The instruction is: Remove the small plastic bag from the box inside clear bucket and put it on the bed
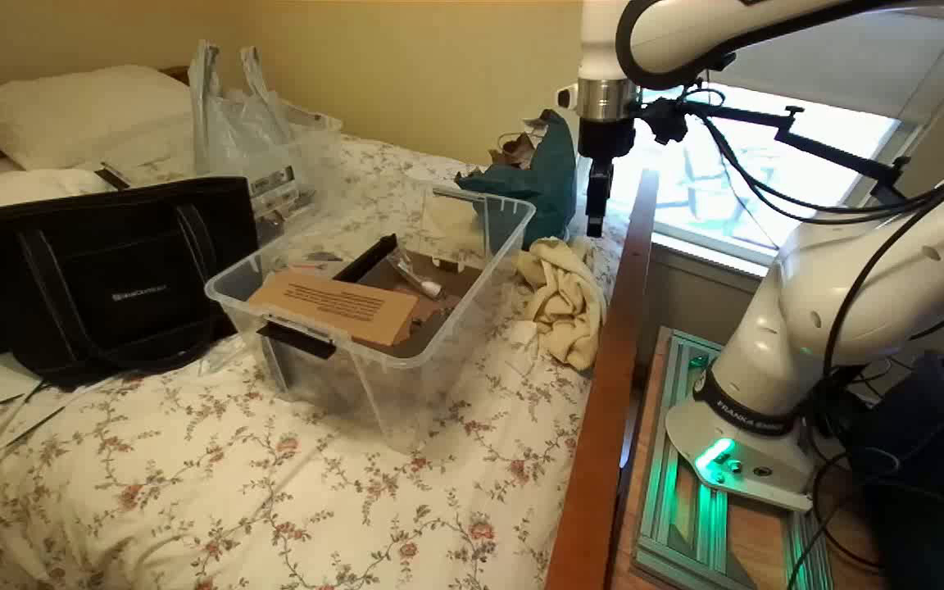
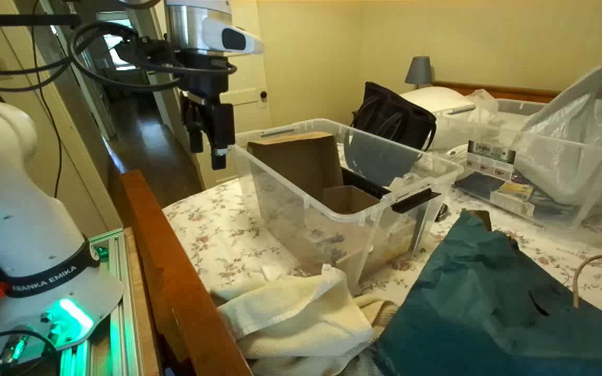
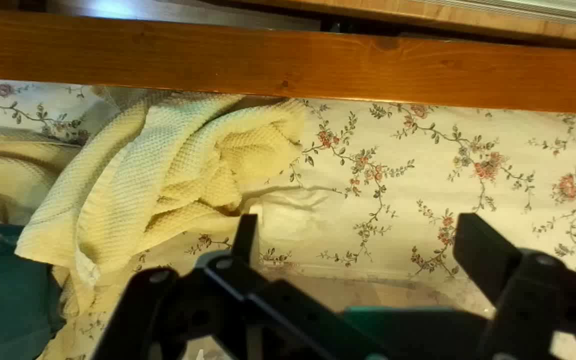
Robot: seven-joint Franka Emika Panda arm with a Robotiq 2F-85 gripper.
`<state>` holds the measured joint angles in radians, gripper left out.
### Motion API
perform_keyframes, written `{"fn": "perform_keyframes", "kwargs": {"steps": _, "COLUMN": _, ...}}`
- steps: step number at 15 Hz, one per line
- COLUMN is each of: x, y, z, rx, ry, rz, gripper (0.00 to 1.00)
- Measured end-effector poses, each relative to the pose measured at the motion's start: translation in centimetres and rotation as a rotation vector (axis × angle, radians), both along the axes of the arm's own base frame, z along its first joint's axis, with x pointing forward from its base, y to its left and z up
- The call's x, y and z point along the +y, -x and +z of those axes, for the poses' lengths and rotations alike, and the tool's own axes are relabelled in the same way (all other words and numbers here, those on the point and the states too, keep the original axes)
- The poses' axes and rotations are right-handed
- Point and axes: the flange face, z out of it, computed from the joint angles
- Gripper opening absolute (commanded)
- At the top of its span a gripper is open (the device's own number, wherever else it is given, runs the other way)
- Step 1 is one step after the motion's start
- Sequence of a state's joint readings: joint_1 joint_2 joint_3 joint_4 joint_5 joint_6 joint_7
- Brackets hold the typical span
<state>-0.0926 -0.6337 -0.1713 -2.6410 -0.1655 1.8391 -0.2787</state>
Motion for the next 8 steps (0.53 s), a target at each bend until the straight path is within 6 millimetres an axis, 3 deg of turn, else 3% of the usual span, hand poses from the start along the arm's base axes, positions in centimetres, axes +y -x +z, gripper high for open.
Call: {"fn": "perform_keyframes", "kwargs": {"steps": 8, "x": 0.34, "y": -0.31, "z": 0.1, "rx": -0.004, "ry": -0.013, "rz": -0.011, "gripper": 1.0}}
